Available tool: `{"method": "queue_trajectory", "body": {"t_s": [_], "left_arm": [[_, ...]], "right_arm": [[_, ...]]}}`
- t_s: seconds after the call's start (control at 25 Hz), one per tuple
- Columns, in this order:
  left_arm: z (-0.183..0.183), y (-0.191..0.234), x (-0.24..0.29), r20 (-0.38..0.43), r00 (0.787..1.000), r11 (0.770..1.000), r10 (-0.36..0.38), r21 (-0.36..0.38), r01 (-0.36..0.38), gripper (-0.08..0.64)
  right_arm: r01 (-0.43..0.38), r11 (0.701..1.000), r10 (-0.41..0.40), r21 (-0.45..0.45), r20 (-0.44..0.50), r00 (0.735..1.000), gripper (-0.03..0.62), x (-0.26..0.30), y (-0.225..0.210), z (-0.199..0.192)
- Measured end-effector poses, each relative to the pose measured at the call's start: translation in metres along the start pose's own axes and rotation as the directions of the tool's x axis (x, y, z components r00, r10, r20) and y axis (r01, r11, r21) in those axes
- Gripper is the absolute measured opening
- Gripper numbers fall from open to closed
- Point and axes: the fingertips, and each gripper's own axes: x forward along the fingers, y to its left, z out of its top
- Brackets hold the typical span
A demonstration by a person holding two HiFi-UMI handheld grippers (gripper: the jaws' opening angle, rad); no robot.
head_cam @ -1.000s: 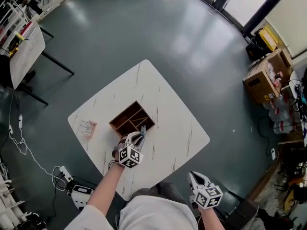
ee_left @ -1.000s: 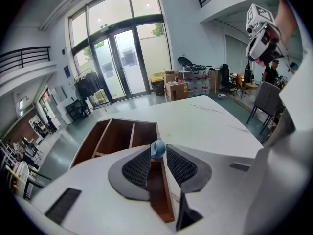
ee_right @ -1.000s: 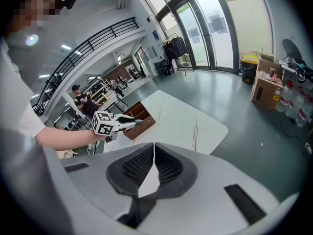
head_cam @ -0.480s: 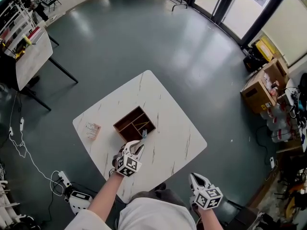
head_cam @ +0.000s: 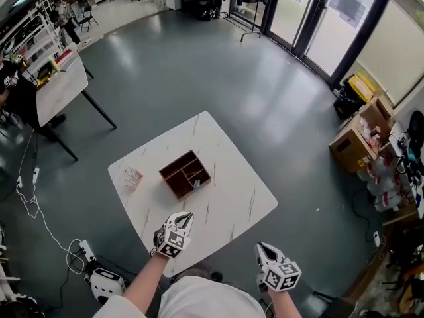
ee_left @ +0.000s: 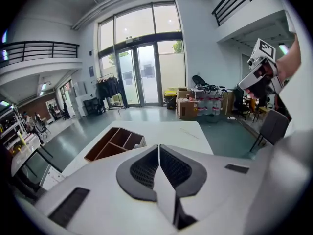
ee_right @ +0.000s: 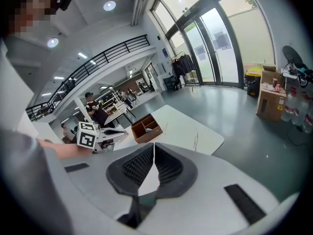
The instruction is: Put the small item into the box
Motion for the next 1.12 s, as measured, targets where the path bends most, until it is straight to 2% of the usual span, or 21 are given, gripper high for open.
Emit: {"method": "queue_trajectory", "body": {"t_s": [0.24,0.48,0.76,0.96,1.12], "left_arm": [[-0.013,-0.056,-0.048,0.017,1.0,0.985,0.013,-0.171,-0.01,0.014],[-0.032,-0.106,-0.102,0.032,0.999,0.971,0.036,-0.239,-0.027,0.014],[-0.049,-0.146,-0.166,0.067,0.996,0.953,0.055,-0.302,-0.033,0.014],[-0.051,-0.158,-0.21,0.126,0.989,0.903,0.075,-0.43,-0.014,0.014],[-0.047,-0.157,-0.232,0.15,0.984,0.904,0.092,-0.428,-0.02,0.014]], "right_arm": [[-0.036,0.998,0.033,0.058,0.05,0.998,0.027,-0.04,0.002,-0.029],[-0.072,0.997,0.069,0.025,0.092,0.993,0.028,-0.078,0.018,-0.059],[-0.113,0.993,0.111,0.015,0.11,0.988,0.028,-0.111,0.032,-0.091],[-0.137,0.99,0.138,-0.018,0.119,0.983,0.027,-0.125,0.044,-0.093],[-0.147,0.986,0.157,-0.076,0.134,0.979,0.027,-0.129,0.056,-0.082]]}}
